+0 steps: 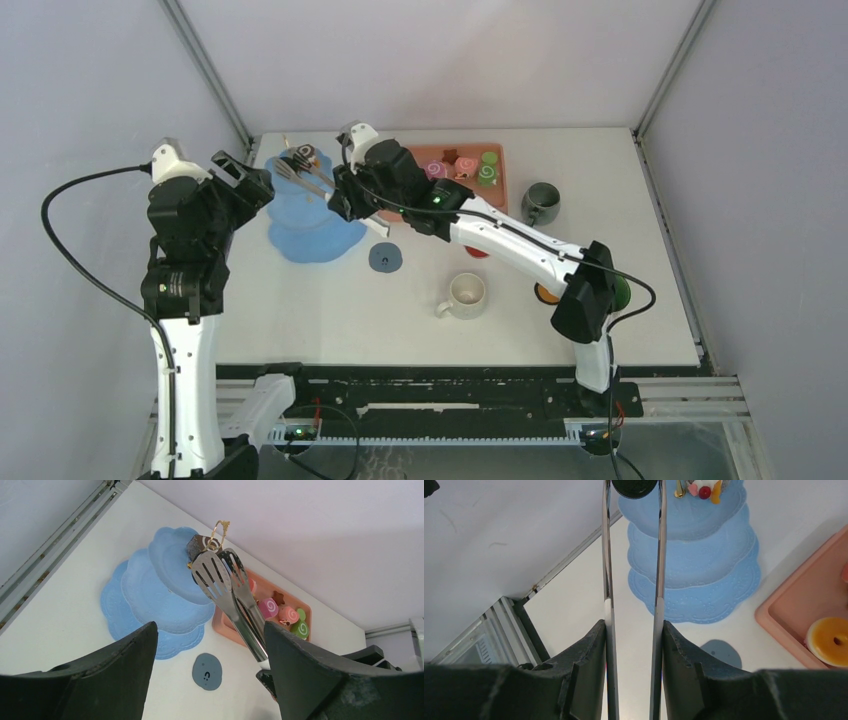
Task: Serve the afternoon tea
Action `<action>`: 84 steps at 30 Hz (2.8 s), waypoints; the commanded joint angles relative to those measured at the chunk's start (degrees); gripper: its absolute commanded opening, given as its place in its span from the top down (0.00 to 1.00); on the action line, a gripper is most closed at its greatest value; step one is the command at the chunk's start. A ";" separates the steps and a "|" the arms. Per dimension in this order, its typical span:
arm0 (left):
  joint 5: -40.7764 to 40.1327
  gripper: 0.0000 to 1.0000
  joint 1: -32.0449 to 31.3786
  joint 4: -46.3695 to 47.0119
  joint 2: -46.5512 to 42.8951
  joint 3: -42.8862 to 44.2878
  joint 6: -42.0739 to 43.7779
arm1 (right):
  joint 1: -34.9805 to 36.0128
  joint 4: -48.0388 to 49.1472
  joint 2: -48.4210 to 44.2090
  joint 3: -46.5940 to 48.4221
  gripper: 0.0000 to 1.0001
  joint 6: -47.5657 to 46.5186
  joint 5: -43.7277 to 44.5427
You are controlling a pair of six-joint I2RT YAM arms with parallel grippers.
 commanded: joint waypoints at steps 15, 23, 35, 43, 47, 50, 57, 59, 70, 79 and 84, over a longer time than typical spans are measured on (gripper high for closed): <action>-0.35 0.18 0.25 1.81 -0.24 0.84 1.84 | -0.63 -0.09 5.66 7.32 0.77 1.13 0.09; 0.17 0.18 0.29 2.35 -0.19 -0.13 1.80 | -0.88 -1.06 6.93 8.60 0.57 1.75 -0.15; 0.49 0.18 0.26 2.52 -0.14 0.09 1.77 | -0.57 -1.06 6.14 8.52 0.46 1.76 -0.59; 0.67 0.17 0.24 2.54 -0.16 0.25 1.66 | -0.20 -0.70 4.34 7.50 0.45 1.59 -0.53; 1.09 0.17 0.31 2.70 0.22 0.40 1.76 | 0.52 0.18 1.68 5.79 0.47 1.60 0.43; 1.25 0.17 0.26 2.65 0.28 0.31 1.88 | 0.86 0.18 -0.34 3.84 0.49 2.09 1.05; 1.10 0.17 0.27 2.29 0.25 0.82 2.11 | 0.84 3.89 -8.46 -8.50 0.66 3.09 1.86; 1.03 0.17 0.26 2.09 0.20 1.09 2.11 | 0.73 6.08 -12.36 -13.84 0.73 3.06 2.38; 1.56 0.17 0.29 2.44 -0.41 -1.52 1.87 | -7.57 4.76 -31.53 -35.46 0.83 8.53 6.72; 7.90 0.18 -6.11 3.75 -0.57 -6.58 7.49 | -23.24 -3.46 -30.36 -38.53 0.68 9.58 4.00; 6.42 0.18 -12.07 2.35 0.15 -6.98 10.78 | -27.31 -6.18 -25.65 -37.03 0.66 7.54 5.73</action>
